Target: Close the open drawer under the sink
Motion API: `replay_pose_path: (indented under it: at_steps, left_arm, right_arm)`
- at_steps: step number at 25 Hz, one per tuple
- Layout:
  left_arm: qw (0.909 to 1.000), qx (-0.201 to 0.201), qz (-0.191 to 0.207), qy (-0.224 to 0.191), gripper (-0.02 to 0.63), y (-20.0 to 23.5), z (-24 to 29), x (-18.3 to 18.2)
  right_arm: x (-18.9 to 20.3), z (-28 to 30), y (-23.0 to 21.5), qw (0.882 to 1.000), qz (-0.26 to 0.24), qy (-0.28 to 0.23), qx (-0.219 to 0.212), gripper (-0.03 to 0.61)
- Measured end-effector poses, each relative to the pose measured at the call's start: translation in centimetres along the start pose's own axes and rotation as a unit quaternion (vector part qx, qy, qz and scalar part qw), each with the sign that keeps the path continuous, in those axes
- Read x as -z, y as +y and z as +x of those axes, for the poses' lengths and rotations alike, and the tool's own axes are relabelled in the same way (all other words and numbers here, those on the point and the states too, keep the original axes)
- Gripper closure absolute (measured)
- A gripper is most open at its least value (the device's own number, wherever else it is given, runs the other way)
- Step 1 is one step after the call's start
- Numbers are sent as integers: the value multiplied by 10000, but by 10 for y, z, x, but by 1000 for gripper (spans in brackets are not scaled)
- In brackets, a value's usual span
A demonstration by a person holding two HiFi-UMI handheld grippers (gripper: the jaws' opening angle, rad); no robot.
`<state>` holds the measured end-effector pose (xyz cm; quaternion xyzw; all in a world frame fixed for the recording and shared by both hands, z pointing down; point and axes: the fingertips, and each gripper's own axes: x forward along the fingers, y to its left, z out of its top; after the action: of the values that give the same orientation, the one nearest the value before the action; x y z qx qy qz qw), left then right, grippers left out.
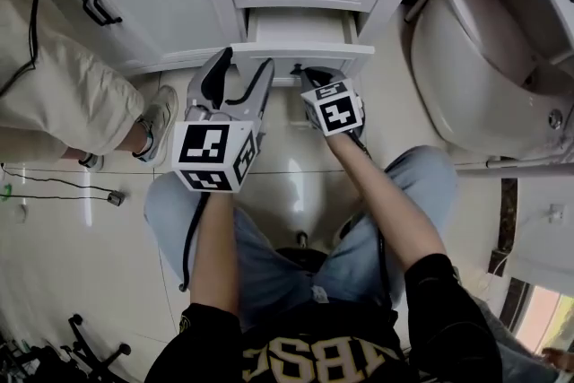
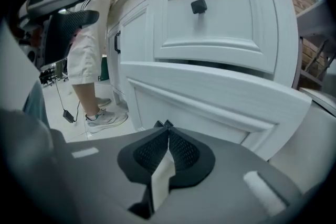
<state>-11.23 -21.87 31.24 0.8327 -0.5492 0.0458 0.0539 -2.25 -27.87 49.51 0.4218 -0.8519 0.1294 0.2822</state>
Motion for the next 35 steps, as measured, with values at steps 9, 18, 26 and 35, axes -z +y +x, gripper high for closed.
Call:
replay_pose_path:
  at_steps: [9,18,26,35]
  left_arm:
    - [9999,5,46,115,345,1,11,7]
    - [9994,-220,96,268,345,27,20,16]
    - [9989,-409,-76,220,345,49,28,16]
    - [9994,-314,34,123,345,38,25,11]
  right_arm:
    - [-17,22,-21,9982,429,-369,-171,566]
    - [-43,54,-60,9752,1822,-1204,-369,575]
    - [-49,65,-63,9888,1091,-861,-537,568]
    - [-63,43,-40,9748,1475,-1368,-966,377]
